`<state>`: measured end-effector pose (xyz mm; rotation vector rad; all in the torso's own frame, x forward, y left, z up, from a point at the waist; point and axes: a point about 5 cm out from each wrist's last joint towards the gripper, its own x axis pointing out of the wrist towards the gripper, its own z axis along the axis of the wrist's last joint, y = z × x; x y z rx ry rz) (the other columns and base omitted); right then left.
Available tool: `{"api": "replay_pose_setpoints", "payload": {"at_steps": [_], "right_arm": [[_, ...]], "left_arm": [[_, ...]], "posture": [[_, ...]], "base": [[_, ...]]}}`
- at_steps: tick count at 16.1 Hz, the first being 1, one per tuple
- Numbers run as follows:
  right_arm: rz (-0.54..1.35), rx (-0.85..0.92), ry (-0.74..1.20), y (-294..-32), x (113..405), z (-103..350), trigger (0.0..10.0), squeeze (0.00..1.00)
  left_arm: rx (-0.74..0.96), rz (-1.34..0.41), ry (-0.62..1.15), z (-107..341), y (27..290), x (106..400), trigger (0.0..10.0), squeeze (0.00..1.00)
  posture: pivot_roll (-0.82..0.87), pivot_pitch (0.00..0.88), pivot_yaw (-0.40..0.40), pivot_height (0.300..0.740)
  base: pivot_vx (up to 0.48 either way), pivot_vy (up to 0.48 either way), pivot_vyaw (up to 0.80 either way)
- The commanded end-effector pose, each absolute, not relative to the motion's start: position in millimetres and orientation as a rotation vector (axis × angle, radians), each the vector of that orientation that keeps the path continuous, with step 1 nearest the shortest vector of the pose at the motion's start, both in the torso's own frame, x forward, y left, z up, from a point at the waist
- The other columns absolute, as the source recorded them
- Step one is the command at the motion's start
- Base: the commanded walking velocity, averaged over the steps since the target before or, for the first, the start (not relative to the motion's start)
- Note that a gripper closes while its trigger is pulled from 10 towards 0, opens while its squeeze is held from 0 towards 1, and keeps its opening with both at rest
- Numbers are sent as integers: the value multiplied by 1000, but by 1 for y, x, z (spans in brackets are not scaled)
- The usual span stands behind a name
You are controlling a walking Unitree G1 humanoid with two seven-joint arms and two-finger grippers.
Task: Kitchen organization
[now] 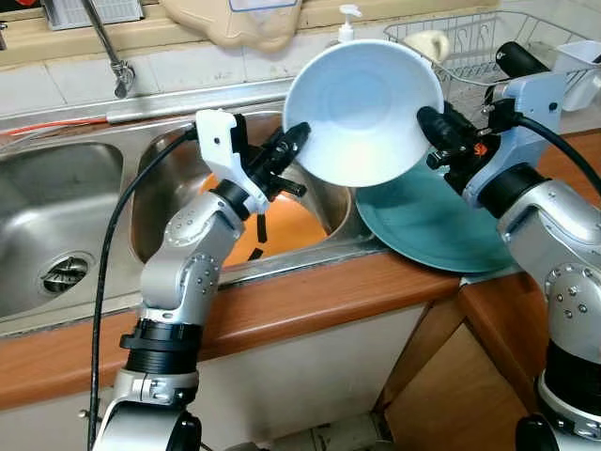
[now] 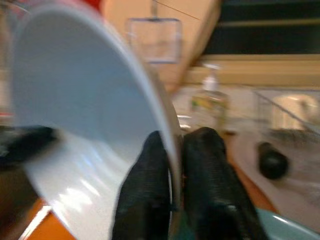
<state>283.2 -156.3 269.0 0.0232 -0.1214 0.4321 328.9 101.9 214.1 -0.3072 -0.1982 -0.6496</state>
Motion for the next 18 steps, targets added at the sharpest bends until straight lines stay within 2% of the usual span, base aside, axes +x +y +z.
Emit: {"api": "replay_pose_setpoints", "payload": {"at_steps": [1, 7, 10, 11, 12, 15, 18], "right_arm": [[432, 25, -187, -156, 280, 281, 10000, 1000], [446, 17, -186, -157, 279, 282, 10000, 1000], [449, -12, -184, -158, 279, 282, 10000, 1000], [464, -29, -174, -157, 278, 281, 10000, 388], [476, -40, -168, -156, 277, 280, 10000, 0], [487, -43, -165, -154, 276, 279, 10000, 0], [637, -116, -72, -142, 264, 264, 10000, 0]], "left_arm": [[-295, -653, -192, 214, 102, 330, 0, 0], [-426, -598, -271, 230, 112, 333, 0, 0], [-442, -487, -304, 234, 131, 339, 0, 0], [-438, -424, -314, 235, 142, 343, 0, 0], [-433, -391, -320, 235, 148, 344, 0, 0], [-387, -309, -322, 234, 164, 347, 0, 0], [-71, -145, -156, 208, 186, 355, 0, 0]], "posture": [[-206, 0, 85, 740], [-208, 0, 83, 740], [-207, 0, 81, 740], [-207, 0, 81, 740], [-206, 0, 81, 740], [-205, 0, 83, 740], [-203, 0, 85, 740]], "base": [[0, 0, 0], [0, 0, 0], [0, 0, 0], [0, 0, 0], [0, 0, 0], [0, 0, 0], [0, 0, 0]]}}
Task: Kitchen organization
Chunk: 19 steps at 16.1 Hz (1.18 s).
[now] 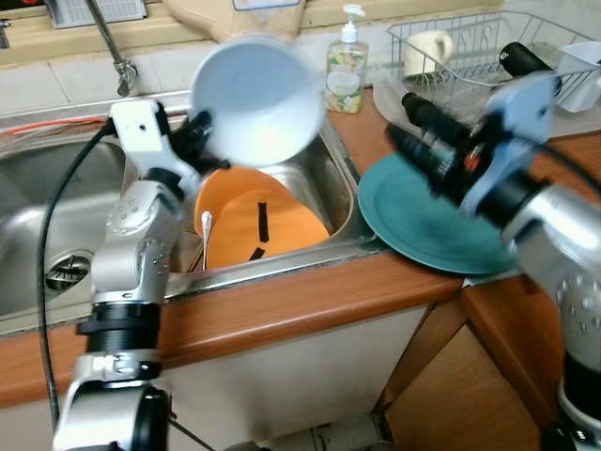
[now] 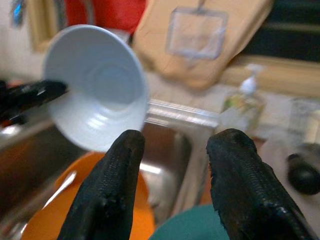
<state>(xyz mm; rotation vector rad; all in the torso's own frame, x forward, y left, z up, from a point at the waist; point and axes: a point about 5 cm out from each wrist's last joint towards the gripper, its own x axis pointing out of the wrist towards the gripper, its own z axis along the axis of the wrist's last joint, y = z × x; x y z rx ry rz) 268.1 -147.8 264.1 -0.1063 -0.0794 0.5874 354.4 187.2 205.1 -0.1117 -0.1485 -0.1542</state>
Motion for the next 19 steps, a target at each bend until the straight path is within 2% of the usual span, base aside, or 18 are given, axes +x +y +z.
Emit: {"api": "replay_pose_setpoints", "payload": {"at_steps": [1, 4, 6, 10, 12, 13, 14, 15, 17, 18, 19], "right_arm": [[668, -130, -58, -139, 261, 262, 10000, 0], [760, -199, 15, -131, 253, 250, 10000, 0], [815, -247, 48, -128, 247, 244, 10000, 0], [842, -287, 77, -127, 243, 238, 10000, 0], [854, -298, 88, -127, 242, 236, 10000, 0], [861, -305, 93, -127, 242, 235, 10000, 0], [866, -309, 95, -126, 242, 234, 10000, 0], [873, -317, 98, -126, 242, 233, 10000, 0], [888, -329, 106, -125, 241, 232, 10000, 0], [894, -336, 109, -125, 241, 231, 10000, 0], [894, -338, 109, -125, 241, 231, 10000, 0]], "left_arm": [[-60, -141, -132, 205, 186, 355, 0, 0], [12, -137, -48, 192, 186, 357, 0, 0], [50, -125, 77, 175, 187, 359, 0, 0], [27, -129, 275, 149, 186, 355, 0, 0], [16, -163, 350, 140, 182, 352, 2078, 0], [3, -180, 386, 136, 180, 351, 3725, 0], [7, -193, 406, 133, 178, 349, 4902, 0], [16, -203, 430, 130, 176, 348, 10000, 0], [33, -194, 452, 125, 176, 346, 10000, 0], [40, -192, 469, 122, 177, 345, 10000, 592], [43, -195, 476, 122, 177, 345, 10000, 1000]], "posture": [[-203, 0, 86, 740], [-202, 0, 86, 740], [-205, 0, 90, 740], [-208, 0, 91, 740], [-208, 0, 87, 740], [-208, 0, 85, 740], [-207, 0, 84, 740], [-207, 0, 83, 740], [-209, 0, 80, 740], [-209, 0, 80, 740], [-208, 0, 78, 740]], "base": [[0, 0, 0], [0, 0, 0], [0, 0, 0], [0, 0, 0], [0, 0, 0], [0, 0, 0], [0, 0, 0], [0, 0, 0], [0, 0, 0], [0, 0, 0], [0, 0, 0]]}}
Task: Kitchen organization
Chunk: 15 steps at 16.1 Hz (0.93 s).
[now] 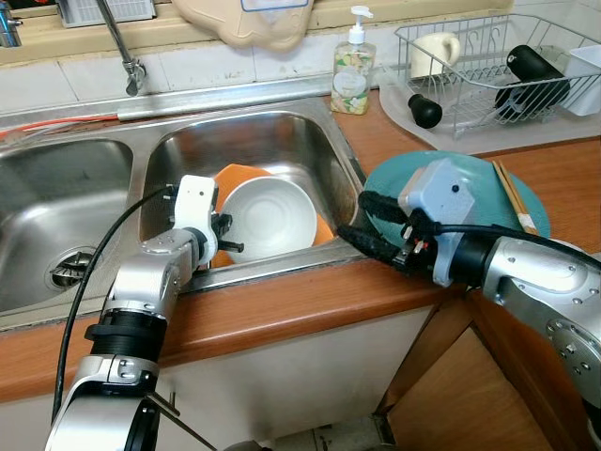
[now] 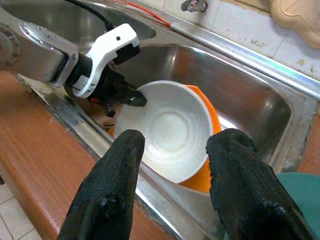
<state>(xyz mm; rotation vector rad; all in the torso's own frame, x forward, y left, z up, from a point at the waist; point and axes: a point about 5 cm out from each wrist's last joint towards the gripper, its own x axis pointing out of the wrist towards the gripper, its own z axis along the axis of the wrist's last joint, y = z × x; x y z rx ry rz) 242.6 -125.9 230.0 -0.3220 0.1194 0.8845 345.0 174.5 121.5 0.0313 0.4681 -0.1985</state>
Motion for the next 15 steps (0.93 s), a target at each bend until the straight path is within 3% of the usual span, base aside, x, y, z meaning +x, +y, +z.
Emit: {"api": "replay_pose_setpoints", "payload": {"at_steps": [1, 6, 10, 15], "right_arm": [[894, -340, 110, -125, 241, 231, 10000, 0], [891, -349, 111, -125, 242, 230, 10000, 0], [813, -322, 70, -131, 248, 235, 10000, 0], [394, -204, 82, -172, 282, 242, 10000, 0]], "left_arm": [[45, -199, 480, 121, 176, 344, 10000, 1000], [49, -205, 489, 120, 175, 343, 10000, 1000], [61, -210, 397, 129, 175, 347, 10000, 1000], [22, -262, 154, 162, 165, 353, 10000, 1000]], "posture": [[-208, 0, 79, 740], [-211, 0, 82, 740], [-212, 0, 85, 740], [-210, 0, 89, 740]], "base": [[0, 0, 0], [0, 0, 0], [0, 0, 0], [0, 0, 0]]}}
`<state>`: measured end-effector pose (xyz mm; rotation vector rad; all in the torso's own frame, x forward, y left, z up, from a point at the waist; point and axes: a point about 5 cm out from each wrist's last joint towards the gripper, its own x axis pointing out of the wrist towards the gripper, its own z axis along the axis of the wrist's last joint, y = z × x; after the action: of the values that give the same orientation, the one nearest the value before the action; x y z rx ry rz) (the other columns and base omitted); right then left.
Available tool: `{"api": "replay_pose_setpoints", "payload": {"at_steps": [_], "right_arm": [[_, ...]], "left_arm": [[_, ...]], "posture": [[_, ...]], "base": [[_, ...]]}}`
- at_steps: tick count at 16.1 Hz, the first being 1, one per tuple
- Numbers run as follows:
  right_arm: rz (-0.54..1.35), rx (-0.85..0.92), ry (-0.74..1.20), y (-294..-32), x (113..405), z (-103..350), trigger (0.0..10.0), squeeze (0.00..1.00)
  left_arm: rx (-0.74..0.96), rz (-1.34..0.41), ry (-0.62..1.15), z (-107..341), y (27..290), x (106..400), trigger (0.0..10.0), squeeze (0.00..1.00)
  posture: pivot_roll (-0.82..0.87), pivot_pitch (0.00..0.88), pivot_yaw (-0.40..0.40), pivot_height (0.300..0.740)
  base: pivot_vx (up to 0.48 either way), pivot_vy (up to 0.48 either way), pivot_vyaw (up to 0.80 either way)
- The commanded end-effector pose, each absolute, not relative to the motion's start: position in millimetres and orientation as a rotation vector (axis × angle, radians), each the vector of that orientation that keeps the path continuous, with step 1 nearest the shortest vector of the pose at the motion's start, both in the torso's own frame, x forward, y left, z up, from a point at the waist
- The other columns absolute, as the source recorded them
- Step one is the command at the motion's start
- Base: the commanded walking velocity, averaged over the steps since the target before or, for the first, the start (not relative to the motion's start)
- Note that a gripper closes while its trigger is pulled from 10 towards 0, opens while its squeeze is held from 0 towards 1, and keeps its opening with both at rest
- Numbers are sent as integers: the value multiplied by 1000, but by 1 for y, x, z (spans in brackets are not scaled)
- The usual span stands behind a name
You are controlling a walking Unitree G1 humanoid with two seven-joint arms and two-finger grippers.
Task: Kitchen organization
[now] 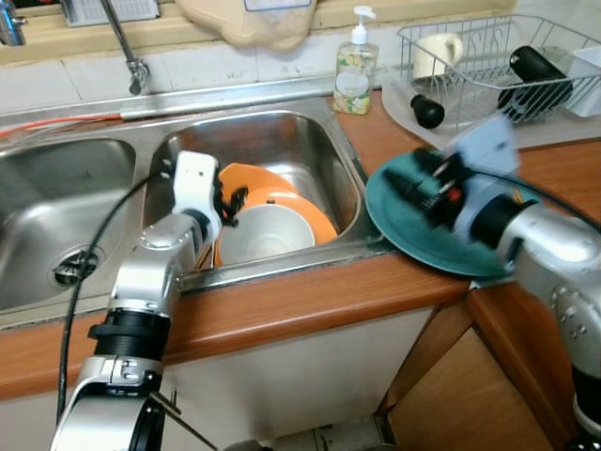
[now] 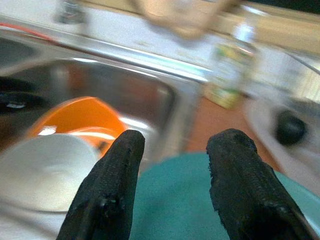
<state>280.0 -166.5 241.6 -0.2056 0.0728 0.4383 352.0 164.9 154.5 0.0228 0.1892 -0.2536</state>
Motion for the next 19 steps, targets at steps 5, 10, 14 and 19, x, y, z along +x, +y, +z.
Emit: {"api": "replay_pose_setpoints", "payload": {"at_steps": [5, 10, 14, 19], "right_arm": [[127, -158, 200, -216, 284, 239, 10000, 1000], [-76, -249, 404, -245, 278, 223, 10000, 0], [-94, -233, 511, -250, 278, 211, 10000, 0], [-74, -243, 557, -246, 280, 204, 2471, 0]], "left_arm": [[54, -489, 4, 178, 141, 335, 10000, 1000], [101, -788, -23, 179, 120, 297, 10000, 0], [117, -902, -13, 179, 115, 282, 10000, 0], [127, -936, 4, 178, 112, 274, 10000, 0]], "posture": [[-215, 0, 77, 740], [-212, 0, 72, 740], [-205, 0, 67, 740], [-202, 0, 62, 740]], "base": [[0, 0, 0], [0, 0, 0], [0, 0, 0], [0, 0, 0]]}}
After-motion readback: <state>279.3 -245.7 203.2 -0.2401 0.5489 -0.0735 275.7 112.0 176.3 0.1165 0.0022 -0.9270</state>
